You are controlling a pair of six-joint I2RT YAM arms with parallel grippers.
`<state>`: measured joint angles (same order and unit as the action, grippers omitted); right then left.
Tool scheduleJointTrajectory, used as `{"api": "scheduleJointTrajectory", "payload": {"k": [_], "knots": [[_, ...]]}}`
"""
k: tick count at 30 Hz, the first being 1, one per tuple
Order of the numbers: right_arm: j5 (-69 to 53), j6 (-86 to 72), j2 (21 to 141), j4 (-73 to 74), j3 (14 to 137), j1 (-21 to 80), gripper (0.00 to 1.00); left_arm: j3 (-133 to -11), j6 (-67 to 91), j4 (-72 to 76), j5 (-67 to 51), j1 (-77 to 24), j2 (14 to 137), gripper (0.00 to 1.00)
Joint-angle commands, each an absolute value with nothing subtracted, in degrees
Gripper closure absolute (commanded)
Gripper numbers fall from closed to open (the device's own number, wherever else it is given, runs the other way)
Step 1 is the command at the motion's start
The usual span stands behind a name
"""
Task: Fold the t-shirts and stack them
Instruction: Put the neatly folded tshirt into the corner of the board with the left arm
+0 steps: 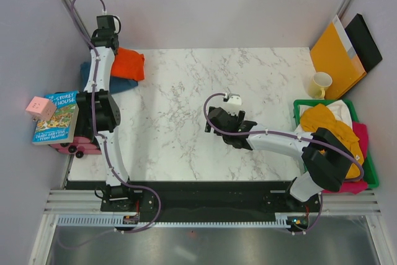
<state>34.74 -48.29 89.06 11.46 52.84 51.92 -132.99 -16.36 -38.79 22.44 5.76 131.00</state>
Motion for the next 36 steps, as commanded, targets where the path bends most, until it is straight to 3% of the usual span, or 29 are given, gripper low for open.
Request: {"api": "scheduleJointTrajectory", "payload": {"k": [1, 24, 25, 26, 30, 33, 36], "knots": [[35.6, -49.13, 88.95, 10.63, 53.26, 52.29, 0.05, -134.73, -18.36, -34.45, 26.63, 6.24, 132.0, 0.98], [35.16, -49.13, 88.95, 11.08, 53.61, 52.29, 0.05, -133.5, -23.56, -37.17, 37.97, 9.49, 142.47, 0.97], [35.16, -49.04, 89.12, 11.16, 53.61, 52.29, 0.05, -133.42, -23.38, -37.44, 38.06, 9.58, 142.56, 0.92], [34.98, -49.04, 89.03, 11.08, 53.61, 52.29, 0.05, -133.16, -22.94, -37.96, 37.62, 9.84, 142.12, 0.75], [34.63, -48.96, 89.82, 11.07, 54.05, 52.29, 0.05, -131.4, -19.52, -38.32, 32.97, 9.93, 138.7, 0.42], [34.37, -48.96, 90.52, 10.9, 54.49, 52.47, 0.05, -129.82, -16.63, -38.32, 27.96, 9.76, 134.66, 0.01], [34.37, -48.87, 91.05, 10.9, 55.02, 52.73, 0.05, -127.97, -13.11, -38.06, 21.91, 9.4, 129.93, 0.0]]}}
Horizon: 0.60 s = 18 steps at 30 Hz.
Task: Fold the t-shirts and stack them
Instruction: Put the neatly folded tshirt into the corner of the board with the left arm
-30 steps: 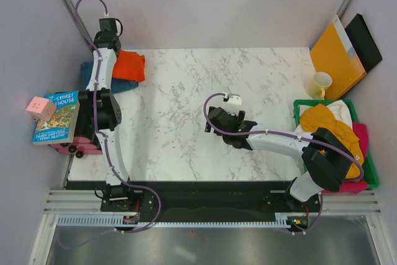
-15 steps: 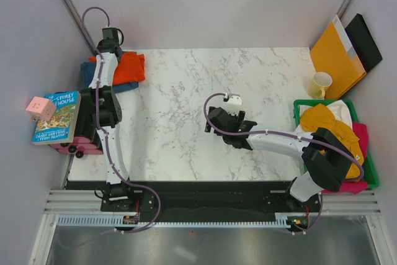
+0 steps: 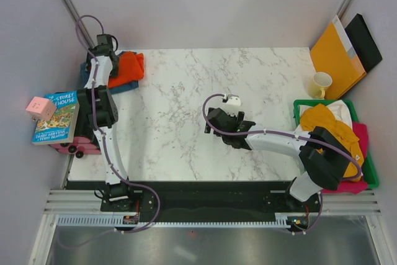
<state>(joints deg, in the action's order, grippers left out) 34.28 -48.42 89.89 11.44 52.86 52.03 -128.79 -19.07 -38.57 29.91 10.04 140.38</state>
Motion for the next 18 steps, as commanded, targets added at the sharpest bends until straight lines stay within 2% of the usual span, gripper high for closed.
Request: {"api": "scheduleJointTrajectory", "payload": {"k": [1, 7, 9, 10, 11, 13, 15, 17, 18], "knots": [[34.19, -48.69, 91.23, 10.81, 55.19, 52.82, 0.05, -126.75, -12.14, -37.8, 18.58, 9.32, 128.42, 0.0], [33.93, -48.52, 93.25, 10.81, 57.04, 53.61, 0.05, -124.37, -6.25, -37.71, 2.67, 8.26, 121.47, 0.0], [33.84, -48.34, 93.95, 10.9, 57.74, 53.61, 0.05, -123.75, -5.19, -37.97, 0.09, 7.74, 121.03, 0.04], [33.84, -48.34, 94.04, 10.81, 57.92, 53.7, 0.05, -122.88, -5.19, -38.14, -2.17, 7.39, 121.29, 0.11], [33.75, -48.08, 94.13, 10.9, 58.09, 53.79, 0.05, -122.61, -5.19, -38.49, -3.24, 6.86, 121.55, 0.32], [33.84, -47.9, 94.04, 10.9, 58.36, 53.7, 0.05, -121.56, -5.18, -39.02, -4.13, 6.07, 122.95, 0.55], [34.28, -47.9, 93.69, 11.07, 58.27, 53.7, 0.05, -121.29, -5.27, -39.72, -5.35, 6.06, 124.27, 0.62], [34.28, -47.99, 93.34, 11.08, 58.1, 53.7, 0.05, -121.29, -5.27, -40.86, -5.89, 5.89, 126.46, 0.77], [34.45, -47.81, 93.34, 11.25, 58.01, 53.79, 0.05, -121.81, -5.45, -41.48, -7.37, 5.89, 127.26, 0.78]]}}
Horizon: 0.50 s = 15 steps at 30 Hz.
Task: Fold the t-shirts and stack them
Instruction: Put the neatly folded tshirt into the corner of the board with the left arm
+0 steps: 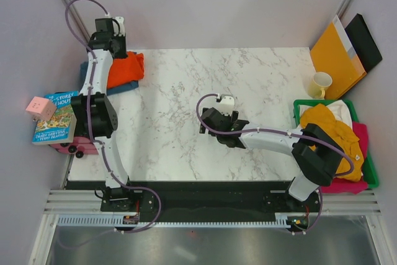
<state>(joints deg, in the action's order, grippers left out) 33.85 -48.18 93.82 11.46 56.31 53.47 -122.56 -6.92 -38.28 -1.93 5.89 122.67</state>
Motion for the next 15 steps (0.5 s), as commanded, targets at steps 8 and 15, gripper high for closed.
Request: {"api": "scheduleJointTrajectory", "payload": {"k": [8, 15], "knots": [[34.01, -48.16, 92.9, 11.95, 57.83, 53.79, 0.05, -126.83, -5.27, -46.67, -5.01, 5.54, 135.79, 0.75], [34.19, -48.25, 91.93, 12.92, 57.74, 53.88, 0.05, -124.99, -6.41, -51.42, -5.71, 5.45, 137.47, 0.72]]}}
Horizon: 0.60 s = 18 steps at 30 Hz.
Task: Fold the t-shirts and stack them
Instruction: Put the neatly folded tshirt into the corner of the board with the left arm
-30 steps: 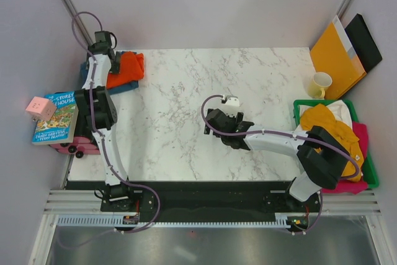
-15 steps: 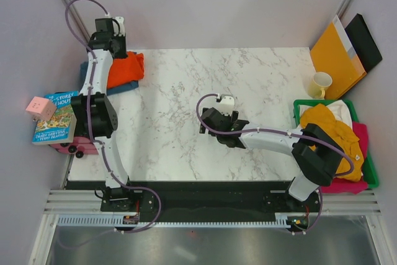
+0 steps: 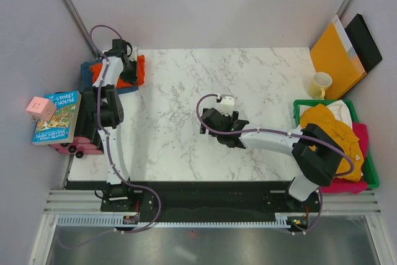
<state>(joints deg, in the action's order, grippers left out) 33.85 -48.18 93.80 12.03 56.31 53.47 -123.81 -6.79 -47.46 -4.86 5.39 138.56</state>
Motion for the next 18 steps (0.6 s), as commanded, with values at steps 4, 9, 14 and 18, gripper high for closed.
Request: {"api": "scheduleJointTrajectory", "payload": {"k": [4, 9, 14, 18], "knots": [[34.36, -48.6, 91.5, 13.1, 57.74, 54.58, 0.05, -116.13, -7.12, -42.5, -8.34, 5.19, 127.49, 0.68], [35.24, -49.39, 91.23, 13.88, 57.92, 56.51, 0.05, -110.66, -8.35, -37.01, -11.24, 2.73, 116.21, 0.39], [36.91, -49.83, 89.48, 15.29, 57.92, 57.57, 0.05, -107.33, -8.7, -37.7, -9.23, -1.66, 108.47, 0.16], [38.58, -50.01, 87.89, 16.61, 57.74, 58.09, 0.05, -99.77, -10.98, -38.23, -3.44, -6.93, 103.99, 0.16]]}}
